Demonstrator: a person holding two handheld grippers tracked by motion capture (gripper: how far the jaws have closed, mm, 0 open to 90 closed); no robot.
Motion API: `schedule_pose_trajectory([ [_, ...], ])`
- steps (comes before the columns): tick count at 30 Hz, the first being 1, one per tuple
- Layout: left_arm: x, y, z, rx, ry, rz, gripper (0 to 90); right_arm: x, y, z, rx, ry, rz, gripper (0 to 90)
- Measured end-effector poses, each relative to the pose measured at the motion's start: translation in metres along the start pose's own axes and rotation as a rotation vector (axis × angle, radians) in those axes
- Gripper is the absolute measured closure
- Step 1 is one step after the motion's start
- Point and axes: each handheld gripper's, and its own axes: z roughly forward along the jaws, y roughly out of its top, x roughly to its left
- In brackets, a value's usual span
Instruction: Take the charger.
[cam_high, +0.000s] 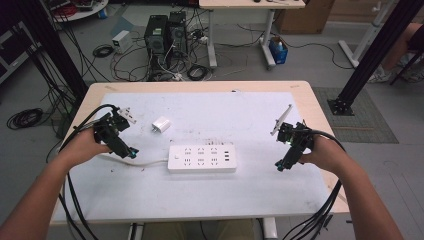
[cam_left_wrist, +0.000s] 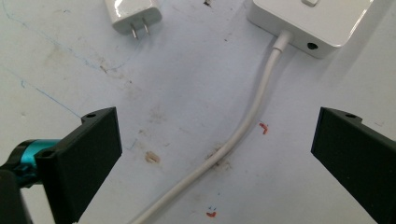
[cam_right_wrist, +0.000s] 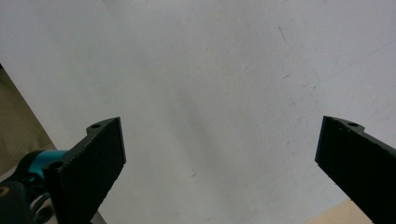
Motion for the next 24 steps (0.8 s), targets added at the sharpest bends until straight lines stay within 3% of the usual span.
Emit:
schedule_pose_trajectory([
  [24, -0.0062, 0.0000, -0.0059, -0.010, 0.042, -0.015, 1.7, 0.0023, 0.0056, 0.0002, -0.005, -0.008, -0.017, 1.0],
])
